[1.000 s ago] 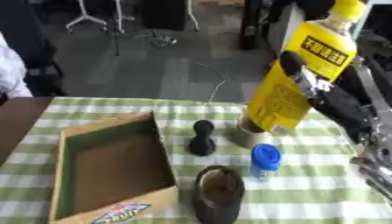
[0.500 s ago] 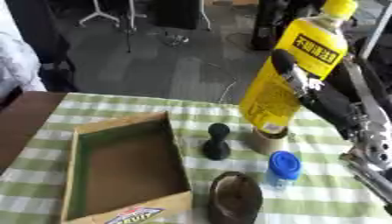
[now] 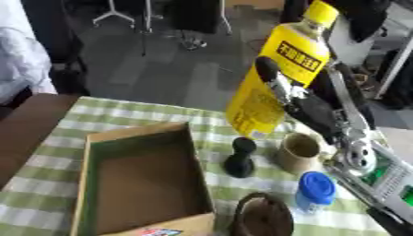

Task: Pick up objects on the table and place them in the box.

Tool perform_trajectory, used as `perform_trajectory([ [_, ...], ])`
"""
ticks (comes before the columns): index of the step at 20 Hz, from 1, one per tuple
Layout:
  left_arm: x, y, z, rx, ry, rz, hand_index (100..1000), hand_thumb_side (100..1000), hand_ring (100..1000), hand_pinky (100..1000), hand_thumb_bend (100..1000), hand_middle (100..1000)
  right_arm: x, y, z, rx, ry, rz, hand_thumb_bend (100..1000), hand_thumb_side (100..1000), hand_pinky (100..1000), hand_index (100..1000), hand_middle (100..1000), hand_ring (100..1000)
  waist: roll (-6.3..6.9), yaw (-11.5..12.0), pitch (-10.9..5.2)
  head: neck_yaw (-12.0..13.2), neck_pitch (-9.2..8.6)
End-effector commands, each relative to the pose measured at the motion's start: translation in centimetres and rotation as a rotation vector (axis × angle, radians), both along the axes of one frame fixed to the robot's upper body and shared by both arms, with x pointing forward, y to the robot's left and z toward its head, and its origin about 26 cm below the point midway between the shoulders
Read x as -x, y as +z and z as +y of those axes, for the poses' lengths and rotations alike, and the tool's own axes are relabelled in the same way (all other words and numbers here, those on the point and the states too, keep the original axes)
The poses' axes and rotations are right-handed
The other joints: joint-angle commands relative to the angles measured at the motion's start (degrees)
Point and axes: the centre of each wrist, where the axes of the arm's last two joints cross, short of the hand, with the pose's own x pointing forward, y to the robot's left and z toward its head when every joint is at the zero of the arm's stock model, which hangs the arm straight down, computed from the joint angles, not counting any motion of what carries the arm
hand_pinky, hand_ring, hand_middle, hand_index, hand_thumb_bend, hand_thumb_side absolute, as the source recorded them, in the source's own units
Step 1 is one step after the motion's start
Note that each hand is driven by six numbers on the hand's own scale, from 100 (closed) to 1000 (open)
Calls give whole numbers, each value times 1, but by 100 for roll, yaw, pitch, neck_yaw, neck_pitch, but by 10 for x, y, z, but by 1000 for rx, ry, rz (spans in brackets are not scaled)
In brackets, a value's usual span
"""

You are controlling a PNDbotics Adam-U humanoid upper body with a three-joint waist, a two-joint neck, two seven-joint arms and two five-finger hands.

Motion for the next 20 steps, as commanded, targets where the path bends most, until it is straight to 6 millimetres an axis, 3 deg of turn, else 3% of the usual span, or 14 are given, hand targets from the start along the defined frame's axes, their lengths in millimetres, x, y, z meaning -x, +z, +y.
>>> perform_trajectory([
  [1,4,9,-5,2,-34,-35,723,1000,887,835,100,823,2,14,-10,25,-29,-56,159,513,314,565,281,200,2,94,-85,-409,-88],
  [4,4,9,-6,3,-43,-36,723,1000,886,834,100,823,1,14,-14,23,-41,-63,158,511,316,565,281,201,-35,222,-49,-642,-98],
  [20,5,23,-12,-10,-77,-65,721,1000,885,831,100,822,-1,17,-33,26,-109,-134,151,515,319,565,281,202,-215,838,266,-1422,-626],
])
